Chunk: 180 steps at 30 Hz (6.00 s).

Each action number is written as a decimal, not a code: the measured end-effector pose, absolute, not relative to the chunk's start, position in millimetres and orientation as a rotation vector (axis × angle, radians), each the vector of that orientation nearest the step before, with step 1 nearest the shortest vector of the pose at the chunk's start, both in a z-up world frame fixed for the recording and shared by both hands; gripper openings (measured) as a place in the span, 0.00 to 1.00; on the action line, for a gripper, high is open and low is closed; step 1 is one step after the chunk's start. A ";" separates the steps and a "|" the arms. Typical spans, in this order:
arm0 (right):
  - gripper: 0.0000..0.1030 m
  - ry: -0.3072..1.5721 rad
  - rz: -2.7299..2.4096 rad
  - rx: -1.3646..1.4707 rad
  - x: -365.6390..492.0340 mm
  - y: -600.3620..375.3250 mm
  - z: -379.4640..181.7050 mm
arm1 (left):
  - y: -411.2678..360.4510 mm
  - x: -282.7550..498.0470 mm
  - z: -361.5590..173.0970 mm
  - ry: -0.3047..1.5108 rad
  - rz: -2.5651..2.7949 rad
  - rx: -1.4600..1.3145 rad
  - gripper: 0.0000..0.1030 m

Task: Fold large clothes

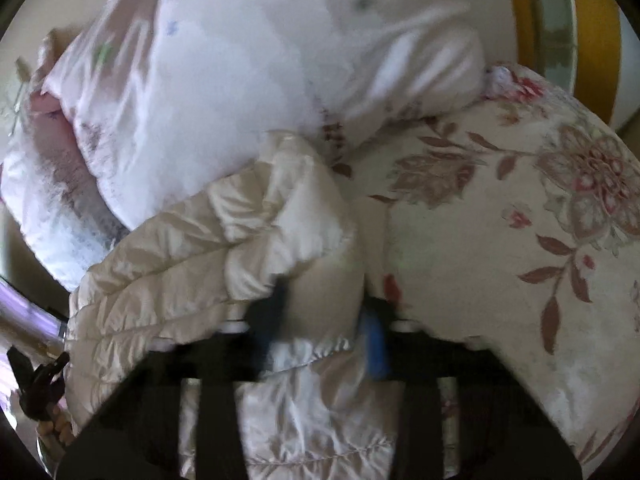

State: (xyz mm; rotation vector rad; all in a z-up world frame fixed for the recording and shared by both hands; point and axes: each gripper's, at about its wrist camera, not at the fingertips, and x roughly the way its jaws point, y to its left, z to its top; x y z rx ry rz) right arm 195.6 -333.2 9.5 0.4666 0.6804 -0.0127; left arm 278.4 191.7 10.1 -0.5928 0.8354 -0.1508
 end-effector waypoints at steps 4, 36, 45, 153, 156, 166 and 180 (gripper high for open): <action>0.10 0.574 -0.010 0.380 183.9 -313.1 31.9 | 183.5 282.6 17.2 0.802 -0.156 -0.561 0.13; 0.47 0.596 -0.253 0.423 190.9 -326.0 -3.7 | 190.1 280.4 13.8 0.729 -0.037 -0.615 0.09; 0.47 0.607 -0.067 0.409 175.7 -301.7 7.3 | 156.5 263.6 40.9 0.672 -0.142 -0.537 0.14; 0.67 0.740 -0.026 0.516 -6.7 -278.4 -24.5 | 218.8 55.8 -43.2 0.542 0.015 -1.168 0.23; 0.67 0.653 -0.140 0.450 -11.7 -276.6 -3.4 | 217.9 54.4 -44.9 0.544 0.035 -1.140 0.43; 0.58 0.553 0.126 0.103 40.7 -135.7 35.5 | 207.4 53.8 -38.5 0.523 0.051 -1.053 0.61; 0.53 0.604 0.100 -0.131 99.1 -40.6 5.3 | 202.8 62.0 -38.0 0.529 0.092 -1.010 0.61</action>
